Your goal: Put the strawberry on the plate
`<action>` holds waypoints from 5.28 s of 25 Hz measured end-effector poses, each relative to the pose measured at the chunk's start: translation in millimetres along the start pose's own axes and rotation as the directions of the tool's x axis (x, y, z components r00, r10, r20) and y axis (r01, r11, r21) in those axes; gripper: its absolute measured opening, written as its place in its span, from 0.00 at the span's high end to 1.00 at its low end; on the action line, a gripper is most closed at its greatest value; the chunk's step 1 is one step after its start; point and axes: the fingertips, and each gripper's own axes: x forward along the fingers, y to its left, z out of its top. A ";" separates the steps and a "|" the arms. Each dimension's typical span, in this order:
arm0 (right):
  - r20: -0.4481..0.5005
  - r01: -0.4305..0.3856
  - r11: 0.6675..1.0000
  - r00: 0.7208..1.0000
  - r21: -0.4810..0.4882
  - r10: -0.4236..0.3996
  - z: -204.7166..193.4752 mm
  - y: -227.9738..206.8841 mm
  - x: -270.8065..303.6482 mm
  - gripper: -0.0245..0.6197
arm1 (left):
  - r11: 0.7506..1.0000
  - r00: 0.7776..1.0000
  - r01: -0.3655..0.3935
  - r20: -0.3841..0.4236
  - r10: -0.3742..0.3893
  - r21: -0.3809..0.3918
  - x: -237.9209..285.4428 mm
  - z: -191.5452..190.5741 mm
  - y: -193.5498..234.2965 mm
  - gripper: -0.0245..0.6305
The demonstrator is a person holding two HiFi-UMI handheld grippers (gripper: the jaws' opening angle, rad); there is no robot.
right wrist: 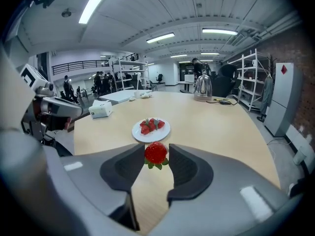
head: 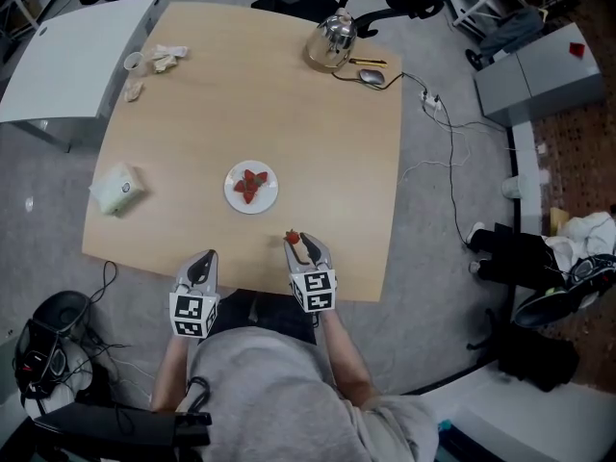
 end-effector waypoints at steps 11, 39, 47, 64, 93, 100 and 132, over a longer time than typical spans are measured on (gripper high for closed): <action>0.029 -0.029 0.998 0.999 -0.062 0.031 28.6 5.2 18.7 0.72 | 0.999 0.999 -0.042 0.005 0.042 -0.022 -1.2 -3.3 13.8 0.93; -0.080 -0.168 0.974 0.984 -0.151 0.157 40.4 10.5 120.8 0.71 | 0.964 0.978 -0.208 -0.071 0.198 -0.167 1.7 -27.6 58.2 0.93; -0.117 -0.193 0.967 0.978 -0.166 0.175 35.3 10.2 140.6 0.71 | 0.953 0.970 -0.239 -0.096 0.225 -0.188 3.0 -31.9 66.1 0.93; -0.164 -0.234 0.957 0.965 -0.171 0.206 26.3 10.6 158.2 0.71 | 0.940 0.961 -0.270 -0.118 0.250 -0.208 7.7 -33.0 73.6 0.93; -0.151 -0.240 0.963 0.964 -0.125 0.220 25.2 12.1 159.3 0.62 | 0.939 0.958 -0.282 -0.108 0.265 -0.196 2.8 -29.7 66.5 0.93; -0.136 -0.232 0.964 0.967 -0.127 0.215 31.6 12.0 150.7 0.59 | 0.946 0.962 -0.268 -0.096 0.254 -0.185 1.3 -23.3 60.4 0.93; 0.070 -0.035 0.996 0.997 -0.082 0.041 80.3 -28.0 44.3 0.95 | 0.998 0.995 -0.067 0.079 0.067 -0.005 20.6 49.6 2.9 0.93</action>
